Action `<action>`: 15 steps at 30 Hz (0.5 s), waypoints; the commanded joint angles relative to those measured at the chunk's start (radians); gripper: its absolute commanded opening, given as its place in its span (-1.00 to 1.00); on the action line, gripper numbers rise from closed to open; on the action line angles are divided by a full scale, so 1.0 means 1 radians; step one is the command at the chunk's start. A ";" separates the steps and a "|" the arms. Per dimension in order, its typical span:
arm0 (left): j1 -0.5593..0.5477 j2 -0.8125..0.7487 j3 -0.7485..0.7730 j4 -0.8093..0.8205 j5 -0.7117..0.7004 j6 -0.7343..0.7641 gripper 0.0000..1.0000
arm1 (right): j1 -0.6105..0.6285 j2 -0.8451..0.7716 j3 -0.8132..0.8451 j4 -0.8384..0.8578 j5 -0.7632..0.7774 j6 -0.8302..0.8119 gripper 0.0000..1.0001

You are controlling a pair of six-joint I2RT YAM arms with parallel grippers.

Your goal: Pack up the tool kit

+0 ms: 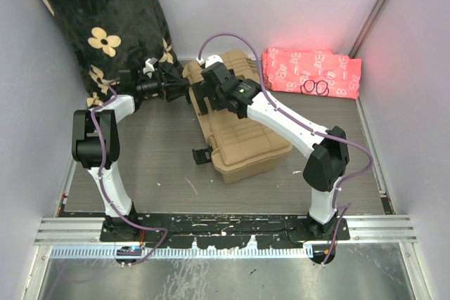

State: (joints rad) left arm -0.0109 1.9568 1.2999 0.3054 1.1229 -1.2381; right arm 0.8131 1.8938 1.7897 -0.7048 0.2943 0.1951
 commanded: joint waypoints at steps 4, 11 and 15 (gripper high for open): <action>0.000 -0.185 0.054 0.195 0.125 -0.047 -1.00 | 0.048 0.221 -0.149 -0.373 -0.379 0.053 0.77; 0.000 -0.173 0.197 -0.192 0.156 0.109 -1.00 | 0.049 0.234 -0.124 -0.384 -0.380 0.045 0.77; -0.001 -0.170 0.349 -0.654 0.107 0.429 -1.00 | 0.049 0.234 -0.127 -0.380 -0.382 0.045 0.77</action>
State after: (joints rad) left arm -0.0105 1.9392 1.4174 -0.0288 1.0924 -1.0557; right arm 0.8139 1.8999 1.8015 -0.7136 0.2867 0.1886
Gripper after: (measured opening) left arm 0.432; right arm 0.971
